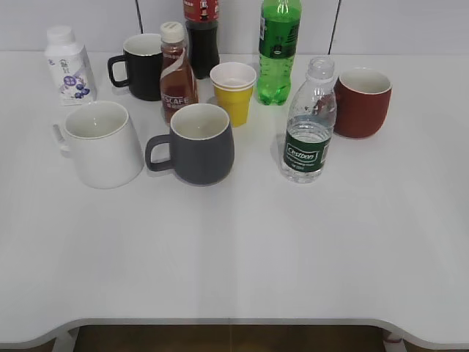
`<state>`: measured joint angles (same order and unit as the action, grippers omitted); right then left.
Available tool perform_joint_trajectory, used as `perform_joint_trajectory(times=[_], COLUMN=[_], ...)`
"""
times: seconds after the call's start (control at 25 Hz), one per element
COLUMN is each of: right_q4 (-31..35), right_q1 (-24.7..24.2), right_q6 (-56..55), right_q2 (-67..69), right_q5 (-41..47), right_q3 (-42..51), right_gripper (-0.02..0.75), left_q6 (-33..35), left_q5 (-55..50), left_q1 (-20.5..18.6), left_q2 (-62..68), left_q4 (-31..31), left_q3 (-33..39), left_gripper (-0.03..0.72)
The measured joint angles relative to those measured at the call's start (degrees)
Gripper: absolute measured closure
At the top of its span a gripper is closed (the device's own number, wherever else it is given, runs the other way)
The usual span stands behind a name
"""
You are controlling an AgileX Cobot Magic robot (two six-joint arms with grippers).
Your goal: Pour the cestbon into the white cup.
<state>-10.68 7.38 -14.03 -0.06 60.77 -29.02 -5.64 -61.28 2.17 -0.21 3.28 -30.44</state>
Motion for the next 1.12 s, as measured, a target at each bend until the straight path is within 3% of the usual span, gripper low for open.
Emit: perform_joint_trajectory(times=[0.16, 1.12], right_q4=[0.3, 0.5], right_q1=[-1.9, -2.0], right_q6=[0.0, 0.0], right_q2=[-0.5, -0.5], right_q5=[0.0, 0.0], right_q3=[0.0, 0.0], right_gripper=[0.148, 0.148], left_q6=[0.0, 0.0], left_q5=[0.1, 0.1], left_q1=[-0.2, -0.2], left_q2=[-0.1, -0.2], left_q4=[0.0, 0.0], left_q3=[0.1, 0.2], left_gripper=[0.235, 0.296])
